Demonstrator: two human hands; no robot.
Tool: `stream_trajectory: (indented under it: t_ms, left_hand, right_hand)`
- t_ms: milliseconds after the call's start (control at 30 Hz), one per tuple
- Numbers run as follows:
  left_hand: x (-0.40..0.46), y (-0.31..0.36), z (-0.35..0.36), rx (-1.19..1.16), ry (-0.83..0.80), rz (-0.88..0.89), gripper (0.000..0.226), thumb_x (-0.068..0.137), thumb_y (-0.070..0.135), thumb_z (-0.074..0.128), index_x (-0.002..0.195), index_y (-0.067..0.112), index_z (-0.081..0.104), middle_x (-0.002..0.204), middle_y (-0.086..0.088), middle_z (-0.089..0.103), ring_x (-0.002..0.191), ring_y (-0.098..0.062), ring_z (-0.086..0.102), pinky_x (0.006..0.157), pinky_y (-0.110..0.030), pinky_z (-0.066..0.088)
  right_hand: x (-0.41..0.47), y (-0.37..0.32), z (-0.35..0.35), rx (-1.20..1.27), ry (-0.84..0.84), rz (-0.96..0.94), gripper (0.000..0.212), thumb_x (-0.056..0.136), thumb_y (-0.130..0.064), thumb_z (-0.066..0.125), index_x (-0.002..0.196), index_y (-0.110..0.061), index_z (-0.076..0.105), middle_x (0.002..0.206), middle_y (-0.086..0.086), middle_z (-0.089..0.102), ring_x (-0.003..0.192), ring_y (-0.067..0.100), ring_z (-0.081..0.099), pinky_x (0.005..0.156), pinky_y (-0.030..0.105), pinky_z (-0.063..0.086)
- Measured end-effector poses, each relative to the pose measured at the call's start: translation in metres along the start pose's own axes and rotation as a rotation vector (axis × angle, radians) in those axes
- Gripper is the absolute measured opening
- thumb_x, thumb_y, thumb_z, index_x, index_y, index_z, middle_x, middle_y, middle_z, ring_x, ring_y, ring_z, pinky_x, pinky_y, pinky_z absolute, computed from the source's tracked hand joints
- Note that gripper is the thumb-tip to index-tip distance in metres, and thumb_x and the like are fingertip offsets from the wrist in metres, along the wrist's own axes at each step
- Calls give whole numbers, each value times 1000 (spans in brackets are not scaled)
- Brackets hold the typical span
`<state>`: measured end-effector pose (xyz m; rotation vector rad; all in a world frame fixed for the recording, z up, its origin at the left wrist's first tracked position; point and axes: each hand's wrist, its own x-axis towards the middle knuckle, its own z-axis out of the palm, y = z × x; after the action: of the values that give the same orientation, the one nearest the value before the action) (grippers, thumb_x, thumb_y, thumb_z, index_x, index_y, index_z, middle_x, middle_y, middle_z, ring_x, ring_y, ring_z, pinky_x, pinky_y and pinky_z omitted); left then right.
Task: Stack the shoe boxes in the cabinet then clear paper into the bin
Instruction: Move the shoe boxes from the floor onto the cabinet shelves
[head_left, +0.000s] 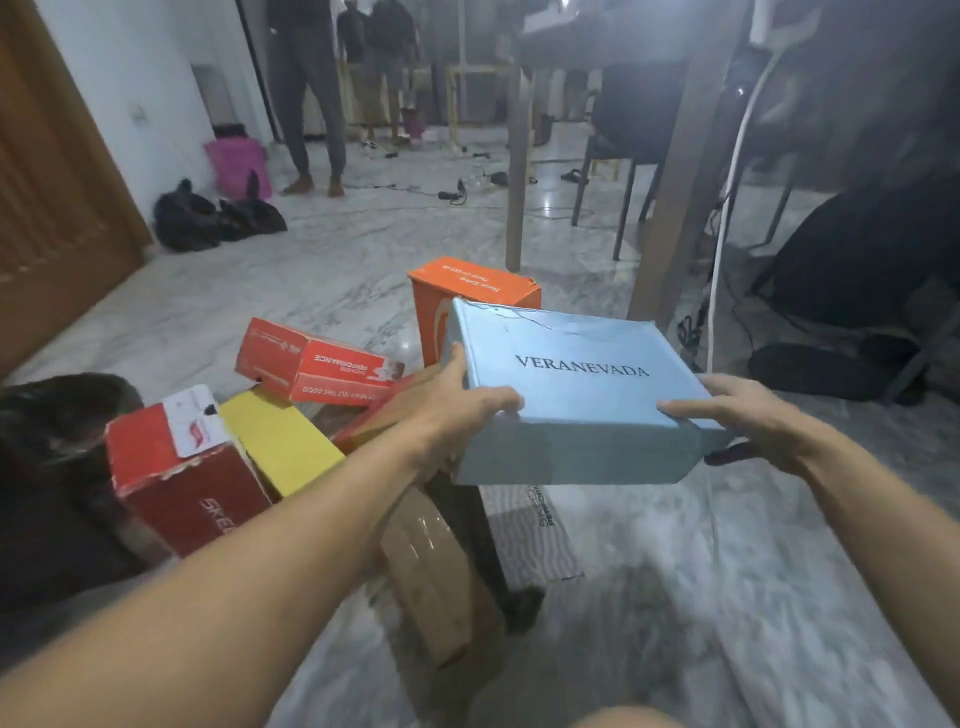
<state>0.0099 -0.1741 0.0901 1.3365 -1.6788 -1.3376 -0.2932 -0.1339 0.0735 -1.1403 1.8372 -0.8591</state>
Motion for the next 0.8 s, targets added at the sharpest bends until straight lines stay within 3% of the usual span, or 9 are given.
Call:
stream_trajectory:
  t_ms: [67,167,233,300,400,533,700,800]
  left_hand:
    - [-24,5,-29,-42,6,11,85,58,29,87,130,34,43,119,4,67,99,-14,67,77,-34,58]
    - [-65,12,-72,-25,54,-17,83,65,22,89,133,34,42,115,7,65,94,-11,65,49,-23,54]
    - [-92,14,-103,17,96,-44,81,62,31,90,128,41,45,112,11,65,95,-15,65,56,-34,59]
    - [-119,14,-134,24,148,-56,85,53,34,92,124,43,48,115,11,67,100,-18,66,69,-44,60]
    - [-169,19,-174,14,219,-43,89,57,24,91,131,39,44,115,8,67,101,-18,67,57,-30,57]
    - [-243,23,-223,49,312,-105,79,66,21,87,127,48,44,114,3,65,103,-29,63,76,-63,54]
    - [-329,19,-278,-21,454,-176,81,56,19,91,124,41,53,117,-6,67,105,-34,63,67,-56,57]
    - [-375,15,-310,-73,553,-205,81,54,13,91,123,39,57,114,-6,70,104,-34,65,73,-58,55]
  right_hand:
    - [-23,-31,9,-13,-71,-80,34,72,-30,83,103,-22,72,85,1,73,62,18,66,52,36,59]
    - [-51,-72,30,-105,-179,-191,44,62,-36,90,100,-22,73,86,3,74,66,23,66,57,40,58]
    - [-69,-96,46,-140,-246,-244,49,58,-40,92,100,-25,71,86,3,71,65,21,63,59,39,53]
    - [-87,-119,65,-159,-287,-338,44,64,-37,89,103,-33,70,90,-3,74,69,15,70,61,38,57]
    - [-118,-153,92,-170,-373,-456,45,68,-31,87,108,-39,69,96,-5,74,81,18,73,65,41,61]
    - [-150,-193,133,-198,-450,-529,50,60,-30,91,106,-23,72,96,13,73,78,32,73,67,58,59]
    - [-188,-239,199,-173,-552,-626,69,38,-41,96,99,-25,71,90,14,74,70,29,73,58,48,60]
    - [-215,-267,242,-161,-644,-692,60,44,-34,93,99,-22,71,89,14,75,70,30,73,56,46,60]
